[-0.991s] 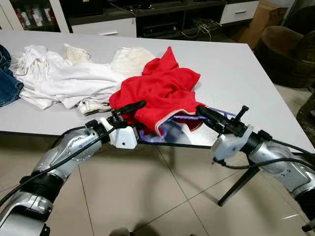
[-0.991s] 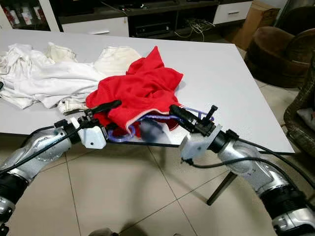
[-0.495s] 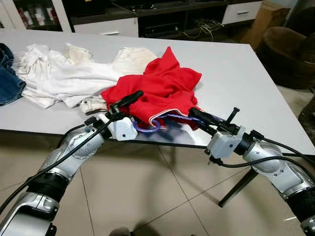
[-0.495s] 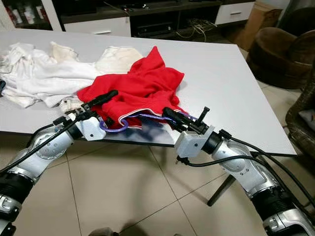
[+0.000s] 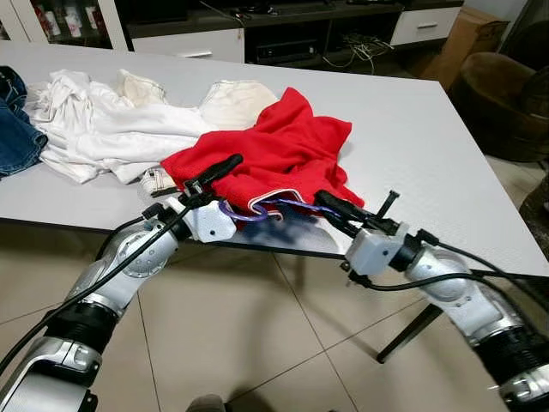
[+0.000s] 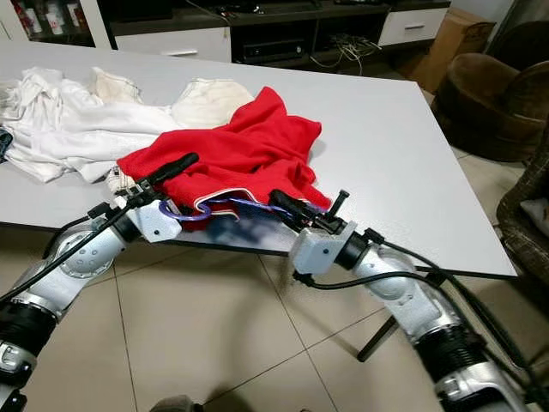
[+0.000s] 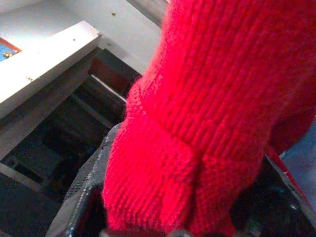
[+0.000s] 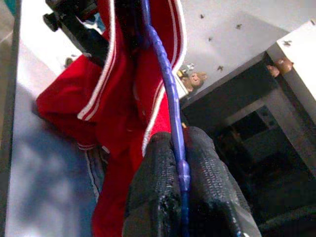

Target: Hang hanger

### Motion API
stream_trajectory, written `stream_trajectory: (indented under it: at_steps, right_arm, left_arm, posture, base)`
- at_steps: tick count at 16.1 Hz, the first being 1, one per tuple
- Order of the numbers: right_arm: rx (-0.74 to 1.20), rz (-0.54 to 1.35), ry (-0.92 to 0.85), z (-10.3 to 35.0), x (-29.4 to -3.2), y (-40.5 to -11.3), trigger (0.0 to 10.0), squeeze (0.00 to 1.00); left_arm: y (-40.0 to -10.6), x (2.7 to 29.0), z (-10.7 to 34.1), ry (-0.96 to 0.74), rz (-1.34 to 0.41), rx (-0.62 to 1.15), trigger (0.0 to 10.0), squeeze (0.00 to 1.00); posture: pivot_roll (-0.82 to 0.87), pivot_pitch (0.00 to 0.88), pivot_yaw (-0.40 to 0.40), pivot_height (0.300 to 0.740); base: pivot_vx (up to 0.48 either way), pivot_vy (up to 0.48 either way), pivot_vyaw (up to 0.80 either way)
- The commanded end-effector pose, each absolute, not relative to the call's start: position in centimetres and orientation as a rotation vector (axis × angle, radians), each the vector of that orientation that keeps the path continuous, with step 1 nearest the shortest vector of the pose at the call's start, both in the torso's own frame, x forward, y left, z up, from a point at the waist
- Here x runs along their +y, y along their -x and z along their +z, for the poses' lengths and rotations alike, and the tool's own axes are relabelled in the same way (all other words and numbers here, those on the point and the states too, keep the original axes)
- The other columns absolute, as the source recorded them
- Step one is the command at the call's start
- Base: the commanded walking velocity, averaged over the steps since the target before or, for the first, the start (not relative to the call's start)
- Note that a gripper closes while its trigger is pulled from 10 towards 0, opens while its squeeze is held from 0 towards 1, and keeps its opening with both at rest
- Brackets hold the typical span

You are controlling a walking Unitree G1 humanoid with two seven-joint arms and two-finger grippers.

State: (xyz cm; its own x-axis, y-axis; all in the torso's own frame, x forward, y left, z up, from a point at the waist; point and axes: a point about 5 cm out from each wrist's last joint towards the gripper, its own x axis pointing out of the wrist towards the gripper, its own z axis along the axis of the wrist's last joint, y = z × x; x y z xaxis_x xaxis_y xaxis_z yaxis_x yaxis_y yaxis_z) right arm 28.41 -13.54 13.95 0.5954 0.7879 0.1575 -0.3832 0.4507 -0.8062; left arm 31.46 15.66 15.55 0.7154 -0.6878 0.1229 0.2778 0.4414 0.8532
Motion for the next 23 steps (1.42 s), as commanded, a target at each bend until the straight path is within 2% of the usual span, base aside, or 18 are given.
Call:
stream_trajectory:
  at_steps: [1,6,9,16,23]
  right_arm:
    - [-0.658,0.765,0.783,15.3,-12.6,-28.5,10.0,0.00]
    - [-0.630,0.725,0.732,14.8,-12.8,-27.9,10.0,0.00]
    - [-0.633,0.700,0.720,15.1,-12.7,-28.1,10.0,0.00]
    - [-0.605,0.691,0.784,14.7,-14.1,-27.9,10.0,0.00]
    - [-0.624,0.761,0.830,14.8,-13.4,-27.8,10.0,0.00]
  left_arm:
    - [-31.2,14.8,14.7,-0.920,-0.675,-0.483,10.0,0.00]
    - [-30.8,14.0,13.5,-0.677,-0.621,-0.429,10.0,0.00]
    - [-30.8,13.9,13.4,-0.682,-0.630,-0.429,10.0,0.00]
    - [-30.6,13.0,13.4,-0.904,-0.811,-0.459,10.0,0.00]
    - [-31.4,14.0,14.7,-1.071,-0.835,-0.497,10.0,0.00]
  posture:
    - [0.20,0.000,-0.037,0.740]
    - [0.15,0.000,-0.043,0.740]
    - [0.14,0.000,-0.042,0.740]
    - [0.11,0.000,0.006,0.740]
    - [0.12,0.000,-0.017,0.740]
  base:
    - [0.000,0.000,0.00]
    - [0.000,0.000,0.00]
    - [0.000,0.000,0.00]
    - [0.000,0.000,0.00]
    - [0.000,0.000,0.00]
